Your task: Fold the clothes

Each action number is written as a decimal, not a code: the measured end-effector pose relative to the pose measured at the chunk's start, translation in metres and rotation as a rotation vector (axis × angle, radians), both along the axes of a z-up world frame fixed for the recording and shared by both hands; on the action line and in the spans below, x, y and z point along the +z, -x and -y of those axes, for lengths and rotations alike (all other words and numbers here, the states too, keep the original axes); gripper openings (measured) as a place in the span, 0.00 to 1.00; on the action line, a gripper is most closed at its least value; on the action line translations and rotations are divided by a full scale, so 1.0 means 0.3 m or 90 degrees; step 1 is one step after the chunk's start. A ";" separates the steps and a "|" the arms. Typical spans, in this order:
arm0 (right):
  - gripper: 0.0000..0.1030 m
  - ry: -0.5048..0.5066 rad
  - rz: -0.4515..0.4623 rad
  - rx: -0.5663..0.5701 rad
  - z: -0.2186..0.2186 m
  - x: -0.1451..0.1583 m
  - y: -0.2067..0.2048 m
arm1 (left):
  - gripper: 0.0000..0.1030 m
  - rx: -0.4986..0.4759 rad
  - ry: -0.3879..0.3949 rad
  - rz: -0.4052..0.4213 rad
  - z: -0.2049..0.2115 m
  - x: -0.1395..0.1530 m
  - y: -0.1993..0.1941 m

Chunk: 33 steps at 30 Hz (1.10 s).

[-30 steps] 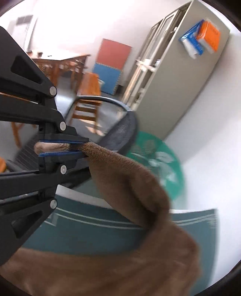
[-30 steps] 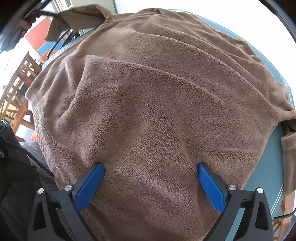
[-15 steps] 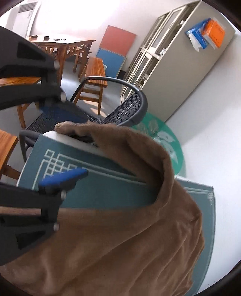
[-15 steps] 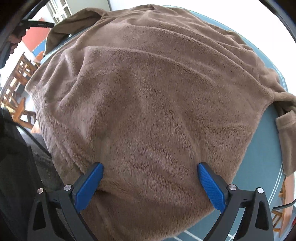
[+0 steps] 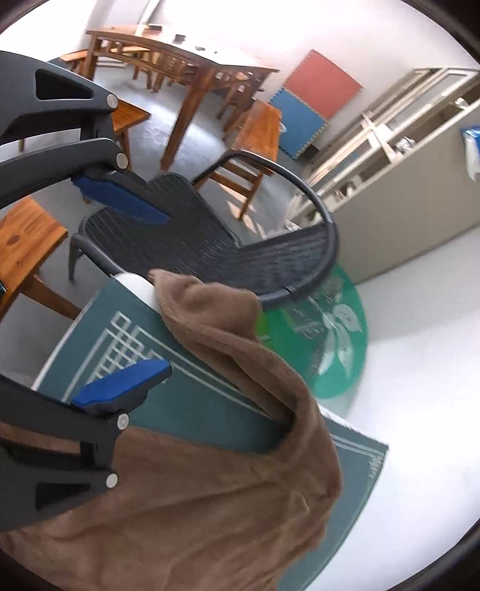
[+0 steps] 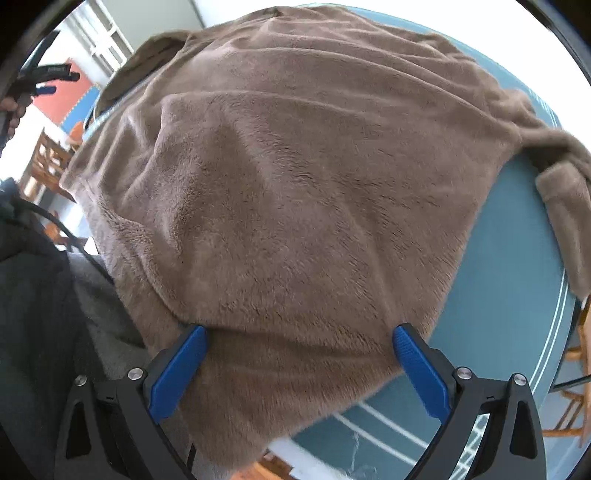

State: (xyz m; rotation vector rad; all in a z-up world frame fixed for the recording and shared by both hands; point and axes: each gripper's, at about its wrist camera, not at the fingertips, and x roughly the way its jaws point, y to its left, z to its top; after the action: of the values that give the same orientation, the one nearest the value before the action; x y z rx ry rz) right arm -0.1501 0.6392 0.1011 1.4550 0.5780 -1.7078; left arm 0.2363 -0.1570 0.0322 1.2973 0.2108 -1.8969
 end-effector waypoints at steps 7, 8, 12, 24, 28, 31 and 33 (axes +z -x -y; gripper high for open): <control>0.99 0.076 -0.022 -0.118 -0.194 0.167 0.196 | 0.79 -0.130 -0.042 -0.035 -0.056 0.024 0.233; 0.99 0.084 -0.037 -0.132 -0.210 0.192 0.236 | 0.79 -0.149 -0.052 -0.041 -0.061 0.025 0.279; 0.99 0.111 -0.084 -0.149 -0.121 0.324 0.343 | 0.79 -0.236 -0.064 -0.062 -0.079 0.025 0.495; 0.99 0.109 -0.143 -0.130 0.491 0.274 0.812 | 0.79 -0.460 -0.064 -0.065 -0.023 -0.112 1.139; 0.99 0.087 -0.156 -0.133 0.604 0.205 0.972 | 0.79 -0.514 -0.074 -0.040 -0.020 -0.208 1.278; 0.99 0.077 -0.148 -0.135 0.649 0.156 1.077 | 0.79 -0.555 -0.114 -0.025 -0.018 -0.280 1.357; 0.99 0.065 -0.139 -0.130 0.682 0.105 1.135 | 0.79 -0.580 -0.149 -0.015 -0.020 -0.325 1.393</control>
State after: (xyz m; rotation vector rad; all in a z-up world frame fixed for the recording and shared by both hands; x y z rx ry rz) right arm -0.4907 0.4346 0.1326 1.3009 0.4608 -2.0435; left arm -0.1815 -0.1510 -0.0654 1.7017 -0.1981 -2.6990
